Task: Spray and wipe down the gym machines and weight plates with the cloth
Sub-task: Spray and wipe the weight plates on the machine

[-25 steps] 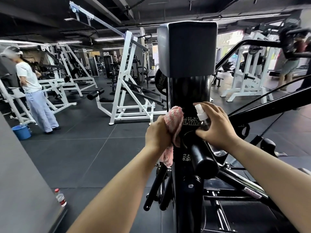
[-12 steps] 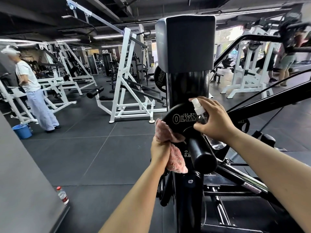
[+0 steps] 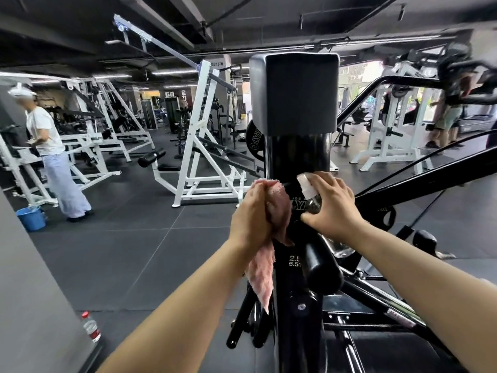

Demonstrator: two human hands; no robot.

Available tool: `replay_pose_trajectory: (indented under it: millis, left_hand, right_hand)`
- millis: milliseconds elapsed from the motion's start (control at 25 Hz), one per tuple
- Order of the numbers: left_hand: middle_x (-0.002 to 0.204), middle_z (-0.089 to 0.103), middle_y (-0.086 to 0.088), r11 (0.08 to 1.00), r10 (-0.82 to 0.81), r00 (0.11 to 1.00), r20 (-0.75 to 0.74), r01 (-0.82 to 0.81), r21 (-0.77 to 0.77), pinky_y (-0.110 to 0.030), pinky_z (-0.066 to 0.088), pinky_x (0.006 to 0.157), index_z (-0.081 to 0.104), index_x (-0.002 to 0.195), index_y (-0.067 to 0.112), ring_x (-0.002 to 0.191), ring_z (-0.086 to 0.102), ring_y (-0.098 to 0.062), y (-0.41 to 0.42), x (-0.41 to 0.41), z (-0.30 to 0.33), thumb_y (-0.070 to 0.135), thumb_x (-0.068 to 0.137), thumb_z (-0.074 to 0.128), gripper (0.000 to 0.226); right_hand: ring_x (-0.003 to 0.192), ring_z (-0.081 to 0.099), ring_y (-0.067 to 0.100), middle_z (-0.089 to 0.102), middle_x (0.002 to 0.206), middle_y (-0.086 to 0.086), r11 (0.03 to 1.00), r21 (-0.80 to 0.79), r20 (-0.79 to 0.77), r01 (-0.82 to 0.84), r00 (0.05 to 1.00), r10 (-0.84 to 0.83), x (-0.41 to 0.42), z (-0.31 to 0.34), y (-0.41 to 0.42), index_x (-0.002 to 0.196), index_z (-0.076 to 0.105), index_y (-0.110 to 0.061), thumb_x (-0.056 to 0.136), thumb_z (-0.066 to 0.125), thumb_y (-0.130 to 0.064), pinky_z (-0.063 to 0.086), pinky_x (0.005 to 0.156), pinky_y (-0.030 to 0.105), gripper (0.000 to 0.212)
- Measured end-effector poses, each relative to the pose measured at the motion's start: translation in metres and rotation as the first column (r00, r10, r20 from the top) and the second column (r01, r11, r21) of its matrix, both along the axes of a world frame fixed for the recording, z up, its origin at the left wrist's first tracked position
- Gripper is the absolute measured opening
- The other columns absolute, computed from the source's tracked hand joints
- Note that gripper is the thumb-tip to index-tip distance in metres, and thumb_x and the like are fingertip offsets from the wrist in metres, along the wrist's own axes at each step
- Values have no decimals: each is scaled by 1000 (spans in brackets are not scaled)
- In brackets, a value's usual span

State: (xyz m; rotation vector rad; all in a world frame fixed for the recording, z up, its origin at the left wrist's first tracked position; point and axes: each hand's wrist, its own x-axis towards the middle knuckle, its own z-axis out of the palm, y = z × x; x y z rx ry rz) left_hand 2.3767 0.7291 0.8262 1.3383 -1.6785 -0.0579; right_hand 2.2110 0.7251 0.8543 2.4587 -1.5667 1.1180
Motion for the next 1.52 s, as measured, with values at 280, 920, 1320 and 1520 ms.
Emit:
replay_pose_trajectory:
  millis: [280,920,1320,1520]
  left_hand:
    - [92,68,20,989,-26,722,-691,120,88,-4,45,69,65,112,25,76,60,16,-2,-17,-21,-6,77,67,47]
    - [64,62,14,998,7,838,-546,31,61,-7,42,49,53,86,21,54,56,6,67,-25,-44,-15,81,57,36]
    - [107,67,-15,992,23,998,-60,-15,122,-33,48,84,61,108,1,98,62,-30,43,-29,-24,15,80,71,33]
    - [114,64,-17,980,-102,968,227,58,193,-17,49,75,56,123,-2,100,60,-33,65,-15,-15,8,95,40,34]
  right_hand:
    - [128,36,21,45,138,-3,1000,-22,80,-10,997,12,-4,-6,-2,135,47,-23,54,54,-39,19,103,25,83]
    - [120,42,29,49,131,3,999,34,273,-31,962,20,-16,-18,-2,133,49,-23,51,59,-31,28,101,34,83]
    - [125,37,31,43,137,8,998,55,258,-43,966,27,-23,-22,-3,139,42,-22,63,74,-19,24,98,26,83]
    - [124,41,27,48,134,5,994,21,352,-106,932,92,-28,-28,-2,136,45,-24,52,58,-33,28,102,29,86]
